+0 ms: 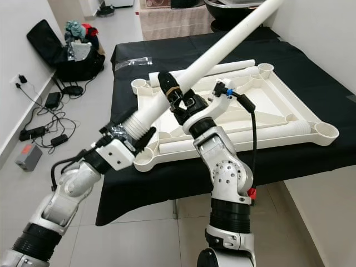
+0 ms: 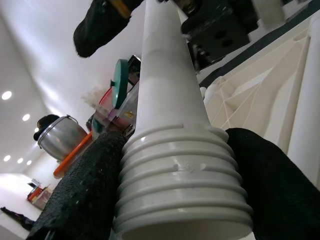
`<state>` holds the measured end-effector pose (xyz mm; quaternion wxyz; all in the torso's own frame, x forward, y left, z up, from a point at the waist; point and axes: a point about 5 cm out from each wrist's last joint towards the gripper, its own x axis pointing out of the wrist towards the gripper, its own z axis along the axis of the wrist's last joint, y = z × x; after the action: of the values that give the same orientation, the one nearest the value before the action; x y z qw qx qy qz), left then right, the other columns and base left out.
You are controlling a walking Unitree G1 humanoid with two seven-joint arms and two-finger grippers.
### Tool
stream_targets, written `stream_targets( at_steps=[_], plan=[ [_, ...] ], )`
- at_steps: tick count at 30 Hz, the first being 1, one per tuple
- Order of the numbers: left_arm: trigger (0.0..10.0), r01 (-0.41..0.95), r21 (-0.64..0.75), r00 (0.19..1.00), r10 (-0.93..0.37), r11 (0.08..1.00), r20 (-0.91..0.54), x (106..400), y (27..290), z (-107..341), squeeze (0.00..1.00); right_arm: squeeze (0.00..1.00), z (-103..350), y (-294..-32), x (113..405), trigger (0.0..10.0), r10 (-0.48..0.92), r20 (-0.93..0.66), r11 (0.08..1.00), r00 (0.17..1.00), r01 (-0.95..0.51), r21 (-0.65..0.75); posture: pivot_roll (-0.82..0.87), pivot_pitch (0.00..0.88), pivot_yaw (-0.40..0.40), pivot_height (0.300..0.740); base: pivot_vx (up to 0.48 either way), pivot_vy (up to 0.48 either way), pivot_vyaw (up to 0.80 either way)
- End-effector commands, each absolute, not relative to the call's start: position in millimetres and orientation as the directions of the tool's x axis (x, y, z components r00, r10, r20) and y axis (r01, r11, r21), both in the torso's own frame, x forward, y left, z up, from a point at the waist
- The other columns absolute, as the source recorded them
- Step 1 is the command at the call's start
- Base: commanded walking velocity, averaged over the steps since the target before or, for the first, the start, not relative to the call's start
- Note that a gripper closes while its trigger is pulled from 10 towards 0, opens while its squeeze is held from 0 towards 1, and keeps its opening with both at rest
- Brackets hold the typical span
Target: Building children table
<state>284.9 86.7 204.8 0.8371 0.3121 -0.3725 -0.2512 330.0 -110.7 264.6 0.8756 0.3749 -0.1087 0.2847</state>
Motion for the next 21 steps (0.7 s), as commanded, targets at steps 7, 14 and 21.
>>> stream_targets(
  at_steps=[7,14,21],
  plan=[
    [10.0,0.218,0.737,0.565,-0.699,0.64,0.439,276,79,202,0.0,0.0,264,-98,329,10.0,0.472,0.402,0.51,0.785,-0.615,0.602,0.05,0.108,0.013,0.74,0.0,0.0,0.0],
    [10.0,0.228,0.74,0.566,-0.704,0.633,0.428,273,80,202,0.0,0.0,258,-95,328,10.0,0.505,0.382,0.484,0.774,-0.621,0.617,0.05,0.112,0.015,0.74,0.0,0.0,0.0],
    [10.0,0.257,0.764,0.545,-0.742,0.592,0.391,266,85,199,0.0,0.0,251,-93,325,10.0,0.58,0.356,0.432,0.733,-0.647,0.628,0.06,0.113,0.01,0.74,0.0,0.0,0.0]
  ],
)
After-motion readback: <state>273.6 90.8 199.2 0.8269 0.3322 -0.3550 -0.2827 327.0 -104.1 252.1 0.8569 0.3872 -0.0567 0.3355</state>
